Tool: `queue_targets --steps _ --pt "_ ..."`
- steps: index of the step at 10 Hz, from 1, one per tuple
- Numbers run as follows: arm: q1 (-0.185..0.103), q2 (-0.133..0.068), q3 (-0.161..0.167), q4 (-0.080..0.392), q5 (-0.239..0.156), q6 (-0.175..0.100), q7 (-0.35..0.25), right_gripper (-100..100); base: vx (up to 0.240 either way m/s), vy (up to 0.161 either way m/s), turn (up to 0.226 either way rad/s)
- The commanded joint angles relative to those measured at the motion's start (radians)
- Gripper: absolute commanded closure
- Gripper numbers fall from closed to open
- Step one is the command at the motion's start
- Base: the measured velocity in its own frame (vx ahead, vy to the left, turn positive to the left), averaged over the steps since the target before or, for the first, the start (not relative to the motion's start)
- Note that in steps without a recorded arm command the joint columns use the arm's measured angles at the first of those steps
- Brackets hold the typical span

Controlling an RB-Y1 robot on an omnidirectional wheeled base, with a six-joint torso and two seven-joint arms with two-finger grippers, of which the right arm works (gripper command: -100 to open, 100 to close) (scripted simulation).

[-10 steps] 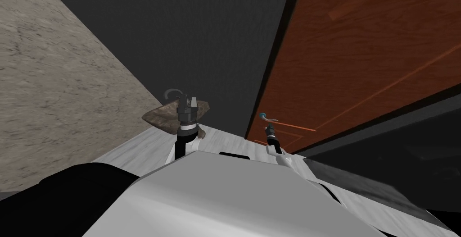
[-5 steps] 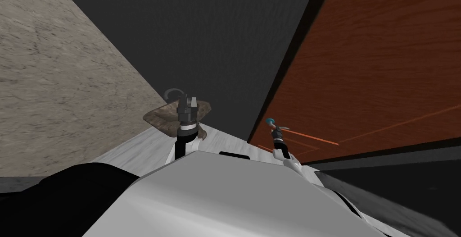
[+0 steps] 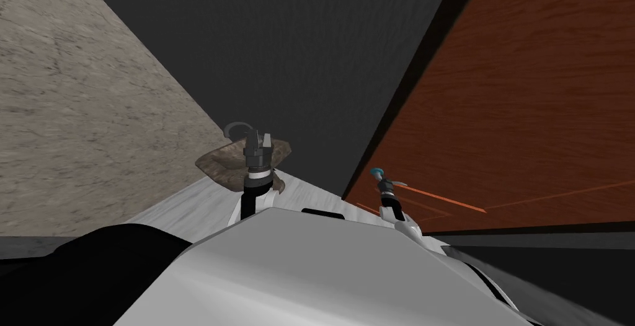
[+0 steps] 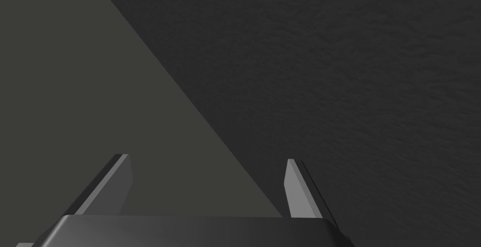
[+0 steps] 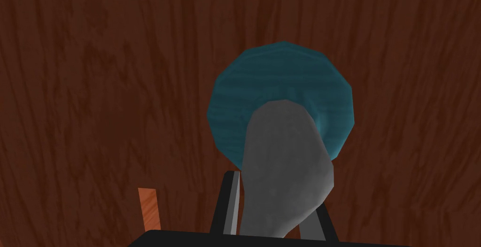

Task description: Pull the door open

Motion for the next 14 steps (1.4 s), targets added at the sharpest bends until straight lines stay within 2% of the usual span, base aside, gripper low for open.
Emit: queue_targets --steps 1,4,5,14 --pt "0.001 0.001 0.001 0.001 0.001 0.001 0.002 100 -0.023 0.002 0.007" --pt "0.001 0.001 0.001 0.001 0.001 0.001 0.002 100 -0.007 0.0 0.001" --pt "0.007 -0.005 0.013 0.0 0.007 -0.004 -0.013 100 -0.106 -0.034 0.074" --pt "0.041 -0.058 0.1 -0.013 0.055 -0.057 -0.12 100 -0.222 -0.054 0.116"
